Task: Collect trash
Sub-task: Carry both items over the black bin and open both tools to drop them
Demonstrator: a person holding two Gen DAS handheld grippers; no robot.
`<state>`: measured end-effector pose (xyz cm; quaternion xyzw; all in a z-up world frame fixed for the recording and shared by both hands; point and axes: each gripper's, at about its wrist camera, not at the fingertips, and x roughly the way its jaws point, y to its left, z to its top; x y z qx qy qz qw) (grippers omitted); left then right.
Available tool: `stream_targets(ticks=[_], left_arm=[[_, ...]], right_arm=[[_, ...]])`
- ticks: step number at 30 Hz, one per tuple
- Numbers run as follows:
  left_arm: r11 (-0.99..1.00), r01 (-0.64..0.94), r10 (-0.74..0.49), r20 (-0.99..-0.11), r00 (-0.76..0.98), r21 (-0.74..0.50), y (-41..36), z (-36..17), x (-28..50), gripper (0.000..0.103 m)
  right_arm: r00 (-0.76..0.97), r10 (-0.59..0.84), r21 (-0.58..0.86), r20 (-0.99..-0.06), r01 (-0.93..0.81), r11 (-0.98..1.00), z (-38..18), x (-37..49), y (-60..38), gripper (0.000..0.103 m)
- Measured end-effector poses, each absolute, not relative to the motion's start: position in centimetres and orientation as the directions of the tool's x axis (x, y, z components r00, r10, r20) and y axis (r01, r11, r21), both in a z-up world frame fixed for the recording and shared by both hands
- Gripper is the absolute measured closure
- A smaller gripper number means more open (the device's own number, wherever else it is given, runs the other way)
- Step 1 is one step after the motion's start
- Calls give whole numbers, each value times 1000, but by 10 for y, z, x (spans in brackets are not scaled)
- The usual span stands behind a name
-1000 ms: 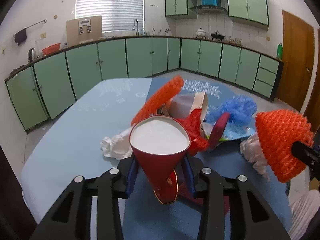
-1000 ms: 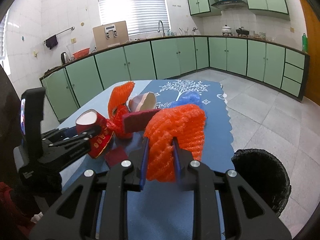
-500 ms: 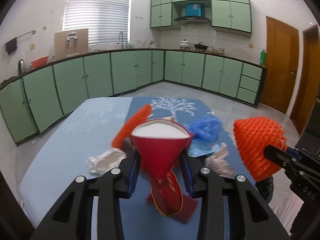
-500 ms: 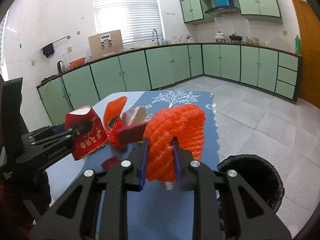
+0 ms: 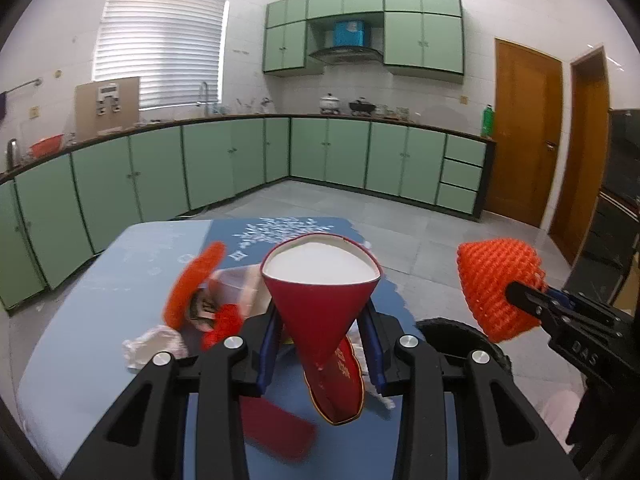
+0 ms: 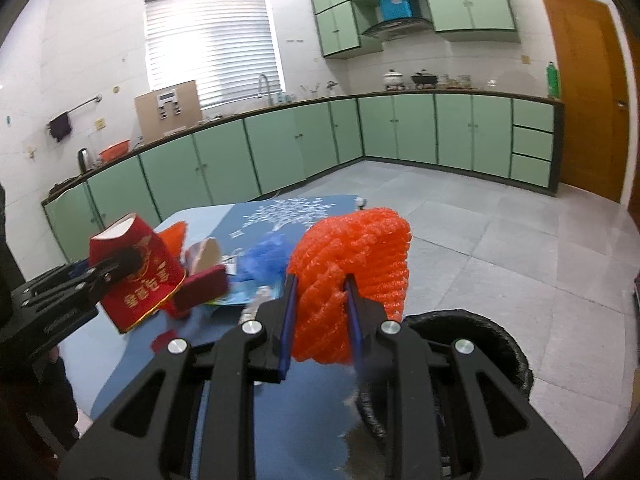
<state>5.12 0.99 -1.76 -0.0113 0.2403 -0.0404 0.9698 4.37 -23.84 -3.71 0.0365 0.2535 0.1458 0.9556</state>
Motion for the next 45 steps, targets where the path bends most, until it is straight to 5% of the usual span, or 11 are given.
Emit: stream_targets(ticks=[24,28,33,45], left_arm=[[922,368,-368,-563,740,-120,-157,-70,187,67],[918,379,-369,-598,711,-116,-169,-84,201,64],[916,378,-373,-625,685,-132,-177,-95,212,45],[941,321,-323,-576,751,-108,-137,-65,188,25]], right_arm=[[796,90,114,-599,-26,993,-116,116,-364,78],[763,68,103,-643,-2,995,-140,132,-376,65],[738,51,116,-673,38,993,-159,140,-388,44],[791,46,140,-610,50,989,-131,116,-371,16]])
